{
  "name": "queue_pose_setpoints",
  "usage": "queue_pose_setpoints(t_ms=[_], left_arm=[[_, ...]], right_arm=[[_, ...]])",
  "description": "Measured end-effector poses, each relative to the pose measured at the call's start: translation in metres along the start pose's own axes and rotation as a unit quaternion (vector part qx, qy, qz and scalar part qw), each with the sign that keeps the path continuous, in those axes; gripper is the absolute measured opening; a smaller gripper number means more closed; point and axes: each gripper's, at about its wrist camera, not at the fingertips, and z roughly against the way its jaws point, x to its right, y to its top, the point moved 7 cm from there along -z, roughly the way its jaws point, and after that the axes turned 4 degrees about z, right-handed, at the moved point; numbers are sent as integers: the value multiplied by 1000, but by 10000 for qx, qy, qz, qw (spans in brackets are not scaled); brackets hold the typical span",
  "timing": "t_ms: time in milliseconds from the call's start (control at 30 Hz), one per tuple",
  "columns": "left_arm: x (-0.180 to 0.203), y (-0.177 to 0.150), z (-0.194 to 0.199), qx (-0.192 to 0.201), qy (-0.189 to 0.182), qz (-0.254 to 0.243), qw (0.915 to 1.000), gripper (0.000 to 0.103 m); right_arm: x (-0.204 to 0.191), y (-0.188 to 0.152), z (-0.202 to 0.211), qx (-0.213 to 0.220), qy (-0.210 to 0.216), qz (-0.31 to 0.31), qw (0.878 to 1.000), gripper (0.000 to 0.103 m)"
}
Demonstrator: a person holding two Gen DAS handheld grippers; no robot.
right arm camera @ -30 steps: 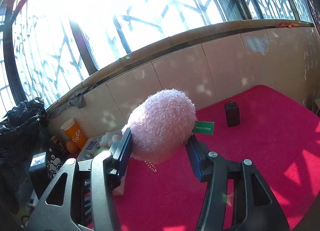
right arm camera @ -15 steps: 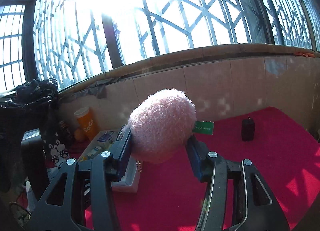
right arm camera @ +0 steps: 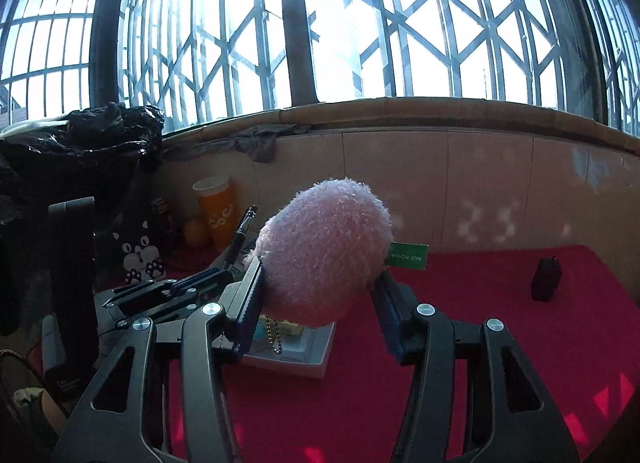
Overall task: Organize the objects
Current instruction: 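Carry the black pen with the left gripper to the tray while the right carries the pink ball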
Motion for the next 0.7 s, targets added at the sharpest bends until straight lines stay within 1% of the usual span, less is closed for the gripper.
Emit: queue_pose_setpoints(t_ms=[333,467,700], left_arm=[[-37,8,5,85,230,261,9994,6],[-51,13,6,103,290,335,9990,6],[-56,25,3,75,293,195,9994,6]], right_arm=[[-3,8,-7,48,-124,-15,9999,51],[1,14,-7,142,-247,-116,9995,51],[9,15,-13,150,-338,-364,9987,51]])
